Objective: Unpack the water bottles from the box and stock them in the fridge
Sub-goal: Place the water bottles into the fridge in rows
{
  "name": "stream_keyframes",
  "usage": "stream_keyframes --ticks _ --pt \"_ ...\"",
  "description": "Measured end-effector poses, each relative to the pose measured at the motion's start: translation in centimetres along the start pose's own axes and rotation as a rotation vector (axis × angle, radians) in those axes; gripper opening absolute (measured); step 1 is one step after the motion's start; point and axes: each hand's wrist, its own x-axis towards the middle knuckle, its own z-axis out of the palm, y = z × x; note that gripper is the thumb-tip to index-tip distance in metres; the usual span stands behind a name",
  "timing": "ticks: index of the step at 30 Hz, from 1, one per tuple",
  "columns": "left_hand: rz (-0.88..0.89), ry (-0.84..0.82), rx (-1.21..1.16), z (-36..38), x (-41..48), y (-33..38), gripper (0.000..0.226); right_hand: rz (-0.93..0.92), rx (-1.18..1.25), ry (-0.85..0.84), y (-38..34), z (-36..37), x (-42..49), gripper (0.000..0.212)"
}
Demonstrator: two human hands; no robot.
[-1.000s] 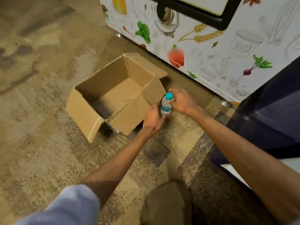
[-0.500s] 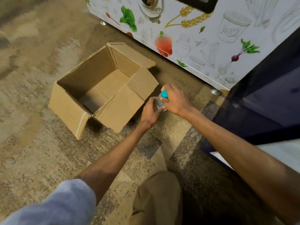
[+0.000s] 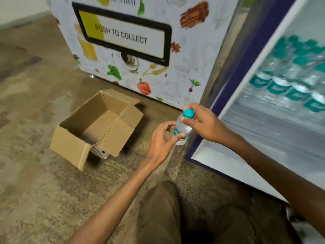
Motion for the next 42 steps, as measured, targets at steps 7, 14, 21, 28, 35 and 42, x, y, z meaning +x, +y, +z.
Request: stream_keyframes --ticks 7,14,21,28,35,42 --pt "0.250 -0.162 -0.056 4.0 -0.6 10.2 0.041 0.020 0.048 0.214 -0.1 -9.7 -8.2 0.020" --pt "0.501 -0.169 0.086 10.1 1.6 18.0 0.036 0.053 -0.039 0.503 1.9 -18.8 -12.8 0.011" --pt "0.572 -0.080 0.376 17.1 8.6 23.1 0.057 0.098 -0.066 0.816 5.5 -26.8 -16.8 0.007" --pt "0.560 -0.224 0.720 20.8 13.9 23.7 0.083 0.144 -0.202 1.066 9.2 -32.3 -18.9 0.007" --pt "0.578 -0.208 0.796 23.1 15.4 24.4 0.091 0.233 -0.243 1.216 12.6 -34.8 -17.3 0.025" --pt "0.530 -0.253 0.774 23.4 14.8 24.6 0.080 0.270 -0.375 1.196 15.6 -34.2 -15.6 0.028"
